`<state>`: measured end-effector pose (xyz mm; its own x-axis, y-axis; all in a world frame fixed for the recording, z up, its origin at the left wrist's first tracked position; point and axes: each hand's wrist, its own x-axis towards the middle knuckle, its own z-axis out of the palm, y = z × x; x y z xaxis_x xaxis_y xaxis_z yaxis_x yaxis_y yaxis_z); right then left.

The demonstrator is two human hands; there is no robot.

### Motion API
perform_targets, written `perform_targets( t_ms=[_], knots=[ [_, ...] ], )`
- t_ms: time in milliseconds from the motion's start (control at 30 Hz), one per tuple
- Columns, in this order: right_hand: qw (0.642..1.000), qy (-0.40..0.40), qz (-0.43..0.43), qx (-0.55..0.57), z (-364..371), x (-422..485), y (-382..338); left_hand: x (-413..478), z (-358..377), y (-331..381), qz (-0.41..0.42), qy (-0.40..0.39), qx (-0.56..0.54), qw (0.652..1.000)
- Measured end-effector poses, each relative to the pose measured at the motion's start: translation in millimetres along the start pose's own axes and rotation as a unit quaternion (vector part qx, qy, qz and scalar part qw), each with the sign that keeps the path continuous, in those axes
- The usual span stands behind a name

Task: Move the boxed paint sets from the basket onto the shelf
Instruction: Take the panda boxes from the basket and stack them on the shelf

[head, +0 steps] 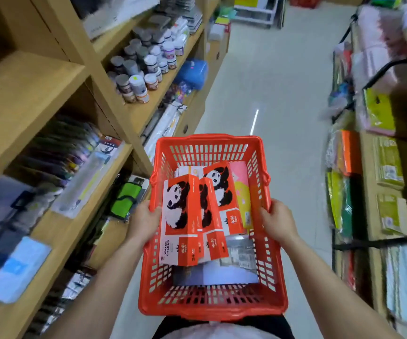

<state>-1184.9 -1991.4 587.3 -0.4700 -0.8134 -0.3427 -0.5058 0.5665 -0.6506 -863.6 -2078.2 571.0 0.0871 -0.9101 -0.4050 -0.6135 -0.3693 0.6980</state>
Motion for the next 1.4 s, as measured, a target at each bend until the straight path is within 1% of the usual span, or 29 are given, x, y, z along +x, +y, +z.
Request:
perform_targets(
  t_ms=[167,267,467,533,667,733,867,933,1033,1067,1100,1167,1200,1233,1267,1300,1333,1367,1400],
  knots=[
    [0.999,-0.011,0.028,0.019,26.1,101.8,-16.7,95.8,15.3,30.9,-0.033,-0.004,0.036,0.999],
    [0.999,-0.014,0.027,0.026,52.4,163.5,-16.1,154.0,34.8,38.5,-0.052,-0.004,0.057,0.997],
    [0.997,-0.031,0.065,0.032,114.9,253.6,4.6,243.6,74.5,26.5,-0.109,-0.019,0.021,0.994],
    [0.997,-0.029,0.067,0.029,134.6,271.6,7.3,269.3,82.3,19.0,-0.118,-0.023,0.016,0.993],
    [0.993,-0.026,0.106,0.032,165.9,292.7,15.1,307.8,94.2,0.5,-0.114,-0.035,0.031,0.992],
    [0.993,-0.016,0.113,0.027,177.1,296.8,17.0,321.3,96.9,-8.2,-0.118,-0.041,0.034,0.992],
    [0.993,-0.002,0.118,0.008,186.4,299.3,15.3,335.3,97.4,-21.2,-0.114,-0.051,0.048,0.991],
    [0.989,-0.005,0.145,0.006,185.7,300.9,11.8,336.2,98.2,-25.0,-0.11,-0.05,0.054,0.991],
    [0.982,-0.03,0.184,0.01,181.9,303.7,0.9,332.3,98.9,-24.7,-0.12,-0.063,0.038,0.99],
    [0.982,-0.027,0.188,0.011,178.6,301.6,-4.7,327.1,98.7,-23.5,-0.113,-0.066,0.038,0.991],
    [0.985,0.003,0.174,0.007,175.1,298.5,-9.9,319.8,98.2,-22.1,-0.09,-0.056,0.061,0.993],
    [0.989,0.108,0.1,-0.022,170.0,289.0,-21.6,302.9,98.4,-20.6,0.002,-0.002,0.158,0.987],
    [0.988,0.141,0.063,-0.024,171.3,283.4,-30.6,293.8,98.4,-19.8,0.057,0.024,0.199,0.978],
    [0.991,0.127,0.038,-0.009,176.8,279.0,-40.2,285.3,99.0,-18.1,0.097,0.037,0.218,0.97],
    [0.997,0.07,0.028,0.02,186.8,276.7,-50.2,278.6,100.9,-18.3,0.118,0.034,0.222,0.967],
    [0.998,-0.01,0.034,0.049,199.4,273.9,-59.2,272.2,104.5,-19.1,0.115,0.015,0.216,0.969],
    [0.992,-0.088,0.05,0.071,212.6,271.0,-66.6,265.9,109.8,-21.7,0.093,-0.014,0.208,0.974],
    [0.984,-0.144,0.067,0.08,224.8,269.2,-72.2,259.9,115.8,-24.7,0.06,-0.045,0.198,0.977],
    [0.978,-0.176,0.087,0.073,235.3,269.1,-76.4,255.6,121.7,-28.4,0.028,-0.07,0.186,0.98]
  ],
)
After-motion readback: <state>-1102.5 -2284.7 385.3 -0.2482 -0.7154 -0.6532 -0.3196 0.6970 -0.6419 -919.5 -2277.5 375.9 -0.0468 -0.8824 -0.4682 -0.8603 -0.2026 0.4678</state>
